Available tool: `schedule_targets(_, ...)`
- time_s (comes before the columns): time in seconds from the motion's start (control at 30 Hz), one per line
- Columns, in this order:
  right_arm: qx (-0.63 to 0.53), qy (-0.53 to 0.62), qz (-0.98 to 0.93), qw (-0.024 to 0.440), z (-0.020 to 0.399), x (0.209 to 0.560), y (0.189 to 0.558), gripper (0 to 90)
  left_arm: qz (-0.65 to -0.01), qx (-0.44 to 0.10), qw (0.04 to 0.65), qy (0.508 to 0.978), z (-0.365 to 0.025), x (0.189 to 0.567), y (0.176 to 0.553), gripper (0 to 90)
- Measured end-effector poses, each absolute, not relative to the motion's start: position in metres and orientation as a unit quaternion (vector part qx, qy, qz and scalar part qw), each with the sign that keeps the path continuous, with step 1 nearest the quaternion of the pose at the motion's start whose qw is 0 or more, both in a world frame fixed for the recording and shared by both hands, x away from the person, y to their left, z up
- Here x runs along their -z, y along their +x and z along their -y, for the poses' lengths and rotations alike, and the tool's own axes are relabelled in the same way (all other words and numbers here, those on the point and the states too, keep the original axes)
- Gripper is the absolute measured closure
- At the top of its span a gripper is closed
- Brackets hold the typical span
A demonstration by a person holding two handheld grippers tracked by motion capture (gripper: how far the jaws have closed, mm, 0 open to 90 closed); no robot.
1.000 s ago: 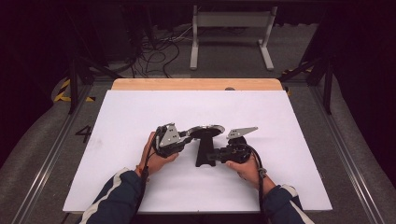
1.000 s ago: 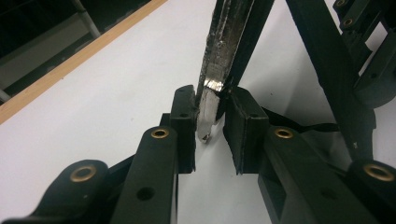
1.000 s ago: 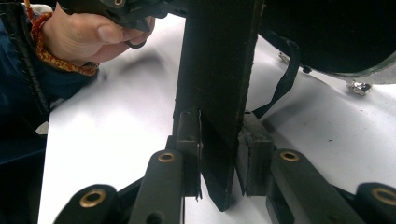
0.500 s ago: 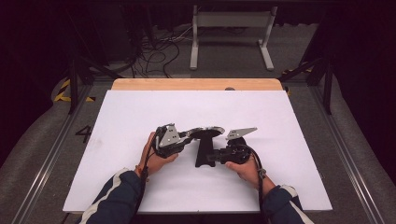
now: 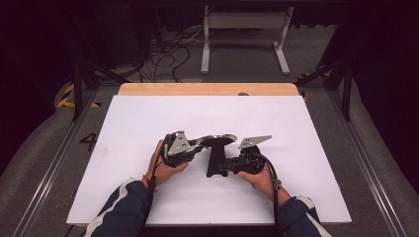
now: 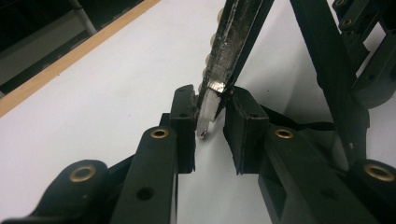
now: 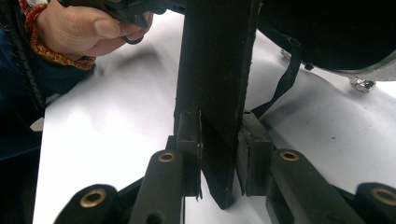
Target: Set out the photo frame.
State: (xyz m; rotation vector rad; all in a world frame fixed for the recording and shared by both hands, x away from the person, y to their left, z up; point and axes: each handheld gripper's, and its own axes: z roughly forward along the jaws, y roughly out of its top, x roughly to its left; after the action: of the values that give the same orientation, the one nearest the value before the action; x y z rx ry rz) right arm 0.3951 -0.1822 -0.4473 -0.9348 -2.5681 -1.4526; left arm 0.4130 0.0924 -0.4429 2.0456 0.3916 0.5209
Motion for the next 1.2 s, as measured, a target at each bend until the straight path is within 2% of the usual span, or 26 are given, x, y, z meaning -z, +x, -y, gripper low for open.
schedule_targets(0.43, 0.470, -0.303, 0.829, 0.007, 0.187, 0.442, 0.391, 75.2, -0.158, -0.208, 0.474, 0.841, -0.094, 0.442, 0.413, 74.0)
schedule_targets(0.57, 0.466, -0.305, 0.830, -0.017, 0.189, 0.434, 0.387, 74.7, -0.158, -0.204, 0.477, 0.840, -0.094, 0.442, 0.413, 71.7)
schedule_targets(0.6, 0.463, -0.305, 0.831, -0.041, 0.191, 0.428, 0.384, 75.5, -0.158, -0.205, 0.476, 0.841, -0.094, 0.442, 0.414, 71.7)
schedule_targets(0.7, 0.471, -0.304, 0.824, -0.083, 0.194, 0.414, 0.374, 81.2, -0.160, -0.199, 0.473, 0.843, -0.093, 0.444, 0.415, 69.6)
schedule_targets(0.83, 0.476, -0.299, 0.820, -0.106, 0.192, 0.408, 0.366, 86.0, -0.160, -0.200, 0.471, 0.844, -0.092, 0.445, 0.416, 69.3)
schedule_targets(0.93, 0.485, -0.293, 0.816, -0.116, 0.186, 0.406, 0.359, 89.8, -0.166, -0.198, 0.473, 0.842, -0.090, 0.447, 0.418, 67.9)
schedule_targets(1.2, 0.472, -0.267, 0.826, -0.151, 0.136, 0.421, 0.344, 90.0, -0.187, -0.187, 0.475, 0.839, -0.086, 0.451, 0.422, 68.5)
